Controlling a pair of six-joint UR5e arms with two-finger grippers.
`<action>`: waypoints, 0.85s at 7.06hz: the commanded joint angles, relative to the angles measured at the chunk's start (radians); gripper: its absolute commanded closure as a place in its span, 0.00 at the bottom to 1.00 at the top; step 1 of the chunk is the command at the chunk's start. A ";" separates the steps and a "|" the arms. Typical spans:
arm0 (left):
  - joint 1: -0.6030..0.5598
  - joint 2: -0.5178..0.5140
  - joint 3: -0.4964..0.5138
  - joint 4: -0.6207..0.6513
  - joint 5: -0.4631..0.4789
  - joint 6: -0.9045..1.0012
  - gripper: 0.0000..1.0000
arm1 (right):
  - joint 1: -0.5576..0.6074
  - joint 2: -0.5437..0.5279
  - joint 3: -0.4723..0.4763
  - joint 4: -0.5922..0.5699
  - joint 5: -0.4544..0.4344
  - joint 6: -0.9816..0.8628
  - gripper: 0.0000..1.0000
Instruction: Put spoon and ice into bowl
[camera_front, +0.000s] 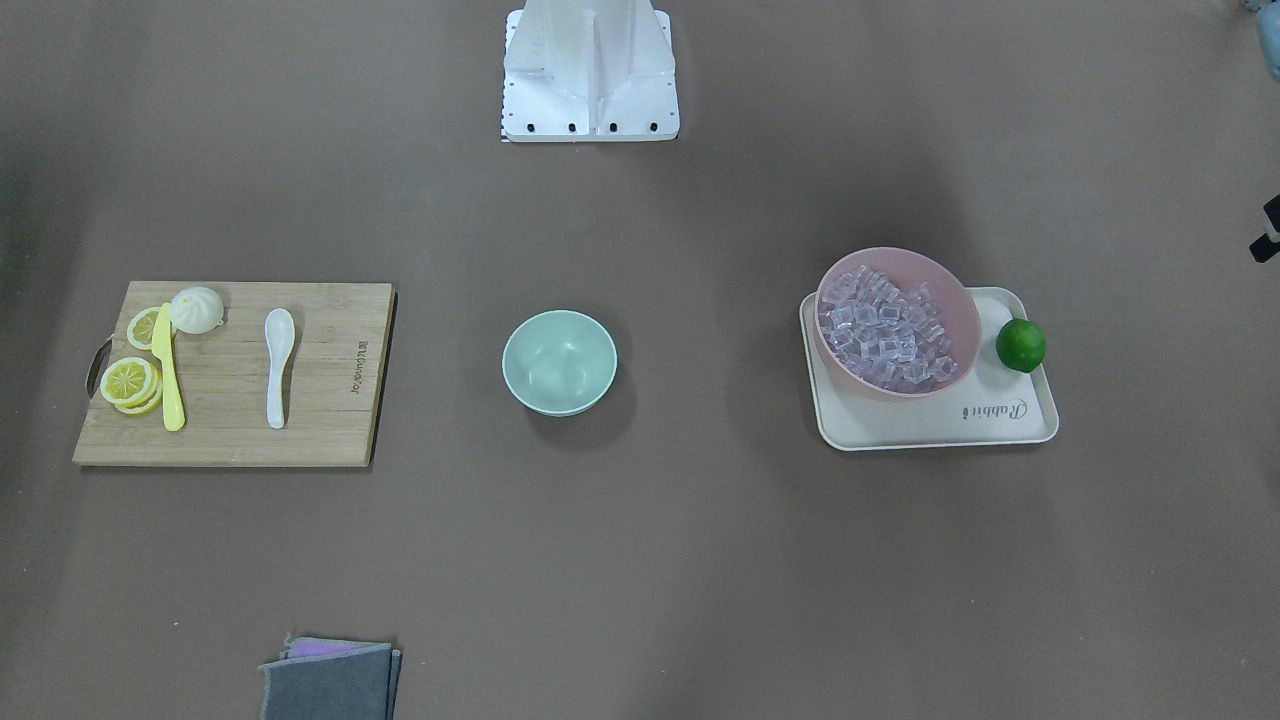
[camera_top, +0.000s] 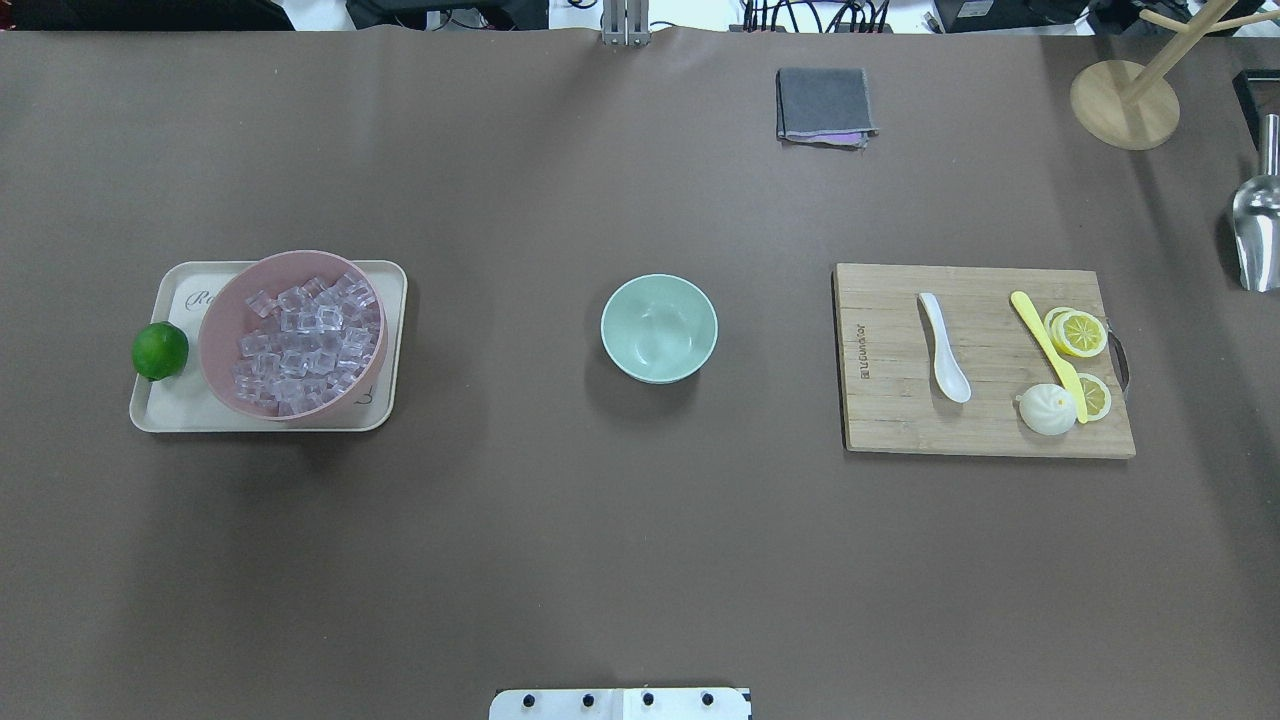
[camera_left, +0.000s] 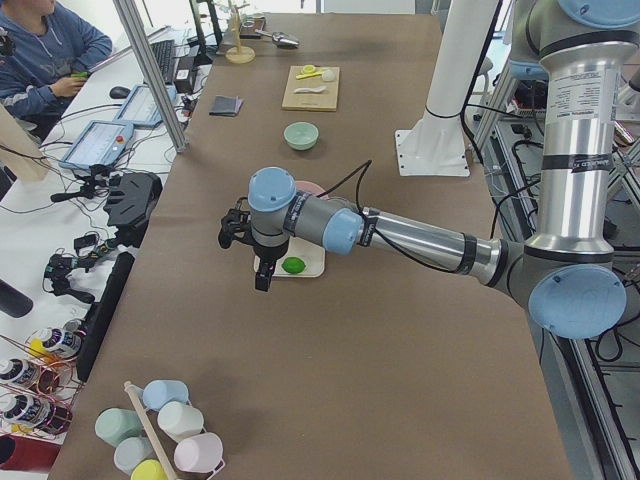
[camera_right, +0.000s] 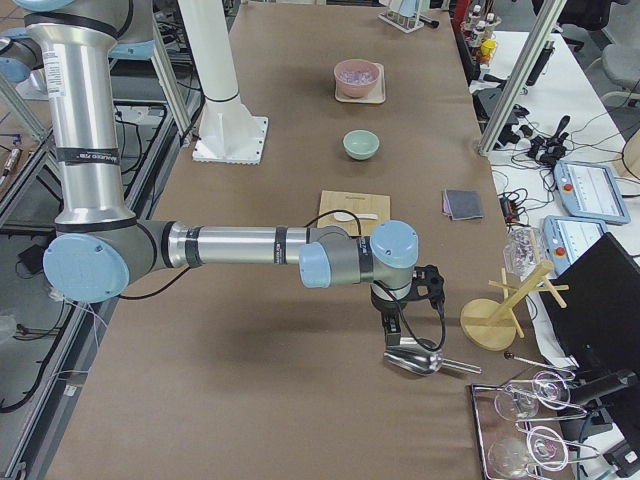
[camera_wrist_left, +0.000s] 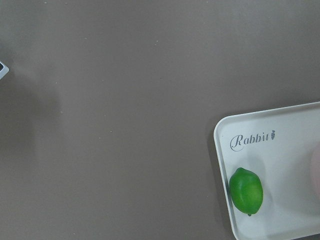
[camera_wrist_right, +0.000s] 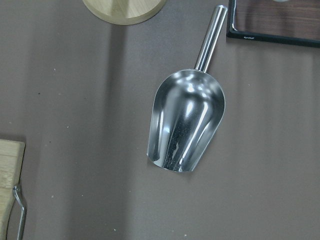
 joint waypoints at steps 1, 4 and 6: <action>0.005 0.008 -0.017 -0.001 0.031 -0.001 0.02 | 0.007 -0.008 0.001 -0.015 0.049 0.000 0.00; 0.014 0.067 -0.037 -0.053 0.028 0.000 0.02 | 0.007 -0.011 -0.002 0.000 0.090 -0.002 0.00; 0.014 0.054 -0.020 -0.058 0.002 -0.009 0.02 | 0.007 -0.011 0.003 0.000 0.094 0.002 0.00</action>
